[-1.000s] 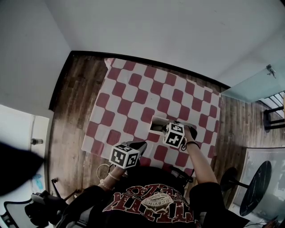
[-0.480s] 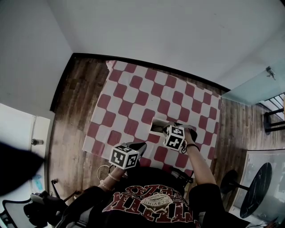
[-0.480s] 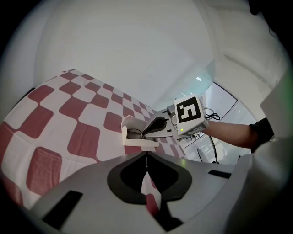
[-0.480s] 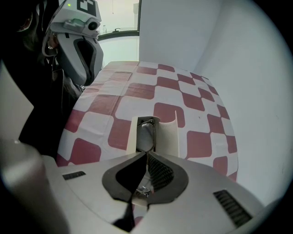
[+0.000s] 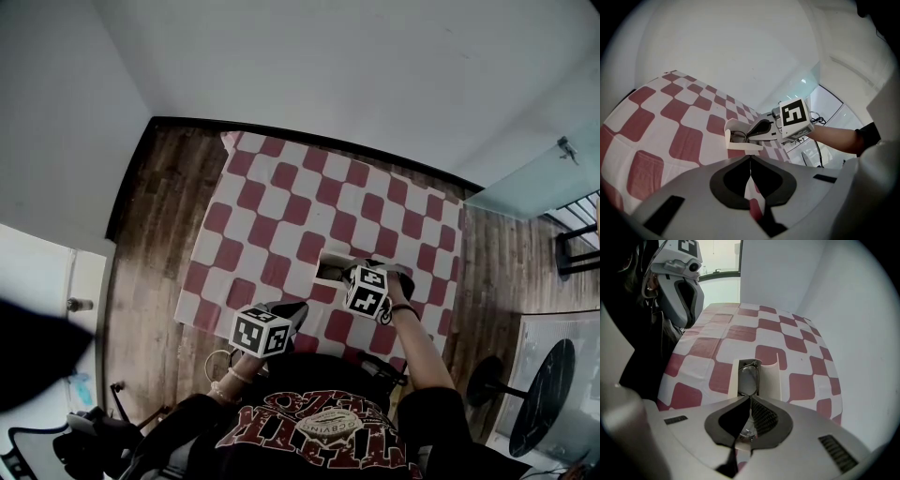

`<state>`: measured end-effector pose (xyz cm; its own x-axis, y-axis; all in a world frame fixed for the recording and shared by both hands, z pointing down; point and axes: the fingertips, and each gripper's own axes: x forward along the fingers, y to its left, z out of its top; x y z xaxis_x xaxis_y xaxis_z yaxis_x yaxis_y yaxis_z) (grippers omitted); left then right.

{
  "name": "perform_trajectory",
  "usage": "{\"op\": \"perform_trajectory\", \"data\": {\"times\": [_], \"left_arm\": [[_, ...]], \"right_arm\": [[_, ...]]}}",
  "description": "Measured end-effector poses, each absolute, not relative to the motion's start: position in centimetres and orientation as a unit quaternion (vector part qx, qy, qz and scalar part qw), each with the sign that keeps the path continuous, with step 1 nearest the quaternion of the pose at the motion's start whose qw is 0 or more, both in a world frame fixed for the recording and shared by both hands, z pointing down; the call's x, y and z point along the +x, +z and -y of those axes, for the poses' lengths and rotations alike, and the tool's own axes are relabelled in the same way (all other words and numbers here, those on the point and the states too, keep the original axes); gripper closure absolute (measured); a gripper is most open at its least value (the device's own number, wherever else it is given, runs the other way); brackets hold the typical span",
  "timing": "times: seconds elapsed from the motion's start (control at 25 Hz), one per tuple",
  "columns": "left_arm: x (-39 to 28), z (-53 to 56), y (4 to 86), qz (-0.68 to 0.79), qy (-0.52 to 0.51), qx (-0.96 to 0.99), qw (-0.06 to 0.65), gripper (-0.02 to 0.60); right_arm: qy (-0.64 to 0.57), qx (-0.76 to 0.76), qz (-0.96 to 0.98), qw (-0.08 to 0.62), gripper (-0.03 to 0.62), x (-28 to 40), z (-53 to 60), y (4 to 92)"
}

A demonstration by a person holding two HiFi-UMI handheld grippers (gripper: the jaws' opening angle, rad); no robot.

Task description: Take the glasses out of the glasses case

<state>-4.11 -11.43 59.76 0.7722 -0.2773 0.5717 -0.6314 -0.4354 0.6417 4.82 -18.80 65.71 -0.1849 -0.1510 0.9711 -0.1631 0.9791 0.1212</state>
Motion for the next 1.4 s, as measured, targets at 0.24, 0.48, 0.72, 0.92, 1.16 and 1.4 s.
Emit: {"op": "perform_trajectory", "data": {"times": [0.24,0.48,0.72,0.92,1.16,1.4], "left_arm": [[-4.2,11.5,59.8,0.275,0.196,0.824,0.456,0.572],[-4.0,11.5,59.9,0.272,0.199,0.826,0.453,0.572],[-3.8,11.2,59.9,0.268,0.202,0.826,0.453,0.572],[-3.7,11.3,59.8,0.266,0.205,0.828,0.45,0.572],[-3.8,11.3,59.9,0.265,0.203,0.828,0.451,0.572],[-3.9,11.2,59.8,0.267,0.202,0.827,0.451,0.572]], "right_arm": [[0.011,0.113,0.769,0.629,0.565,5.0,19.2,65.5],[0.005,0.122,0.77,0.627,0.565,5.1,19.6,65.0],[0.005,0.127,0.769,0.626,0.565,5.5,19.5,64.6],[-0.005,0.137,0.766,0.629,0.565,6.1,19.9,64.6],[0.0,0.138,0.77,0.623,0.565,6.1,19.6,63.8],[-0.006,0.147,0.771,0.62,0.565,6.1,19.7,63.0]]}}
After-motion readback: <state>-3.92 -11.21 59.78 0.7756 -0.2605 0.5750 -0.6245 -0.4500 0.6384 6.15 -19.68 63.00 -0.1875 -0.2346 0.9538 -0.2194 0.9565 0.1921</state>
